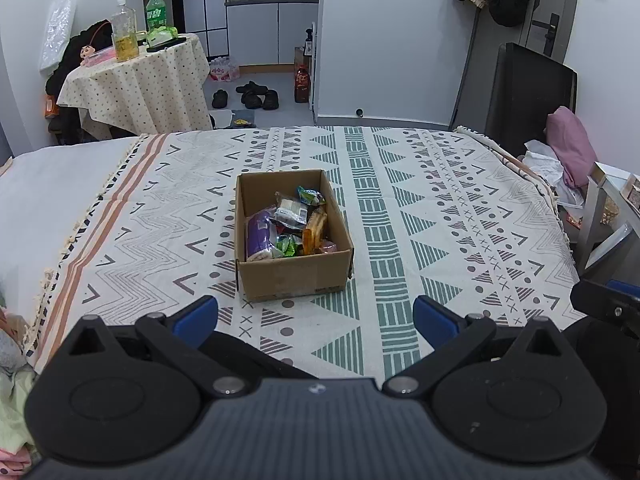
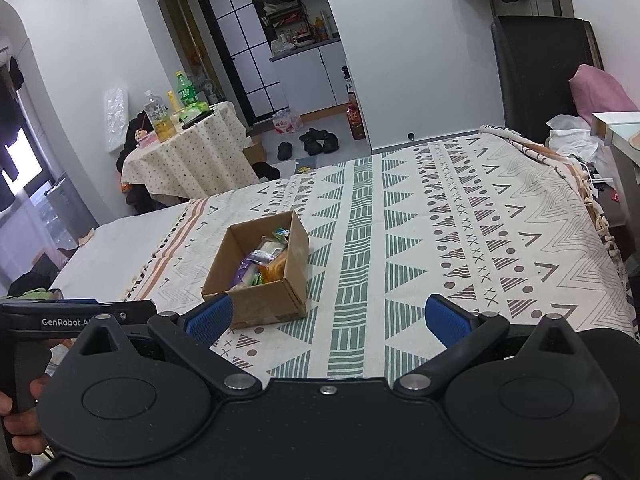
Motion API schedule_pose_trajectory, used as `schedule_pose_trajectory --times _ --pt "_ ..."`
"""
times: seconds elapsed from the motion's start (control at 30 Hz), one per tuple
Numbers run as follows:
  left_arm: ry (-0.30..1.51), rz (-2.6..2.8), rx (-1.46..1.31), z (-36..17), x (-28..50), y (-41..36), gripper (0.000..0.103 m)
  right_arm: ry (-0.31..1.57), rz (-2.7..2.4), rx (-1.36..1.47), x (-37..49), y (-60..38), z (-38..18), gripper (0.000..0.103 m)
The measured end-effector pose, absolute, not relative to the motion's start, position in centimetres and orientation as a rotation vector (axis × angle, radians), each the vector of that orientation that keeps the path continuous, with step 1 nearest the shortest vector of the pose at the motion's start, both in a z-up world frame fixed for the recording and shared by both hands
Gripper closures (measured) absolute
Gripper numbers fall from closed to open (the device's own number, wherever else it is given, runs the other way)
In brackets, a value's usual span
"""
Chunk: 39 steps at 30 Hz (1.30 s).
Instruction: Organize snacks
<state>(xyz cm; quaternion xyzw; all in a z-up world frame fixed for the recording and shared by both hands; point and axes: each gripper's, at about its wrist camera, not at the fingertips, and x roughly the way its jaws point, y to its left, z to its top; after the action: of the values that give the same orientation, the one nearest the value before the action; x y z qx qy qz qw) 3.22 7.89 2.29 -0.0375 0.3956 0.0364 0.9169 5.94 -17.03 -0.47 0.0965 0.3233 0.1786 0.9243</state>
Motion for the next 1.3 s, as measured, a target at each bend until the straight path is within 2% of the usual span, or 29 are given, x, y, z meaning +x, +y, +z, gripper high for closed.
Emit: schedule_pose_trajectory --times 1.3 --pt "0.809 0.051 -0.083 1.91 2.84 7.52 0.0 0.691 0.347 0.152 6.25 -16.57 -1.2 0.0"
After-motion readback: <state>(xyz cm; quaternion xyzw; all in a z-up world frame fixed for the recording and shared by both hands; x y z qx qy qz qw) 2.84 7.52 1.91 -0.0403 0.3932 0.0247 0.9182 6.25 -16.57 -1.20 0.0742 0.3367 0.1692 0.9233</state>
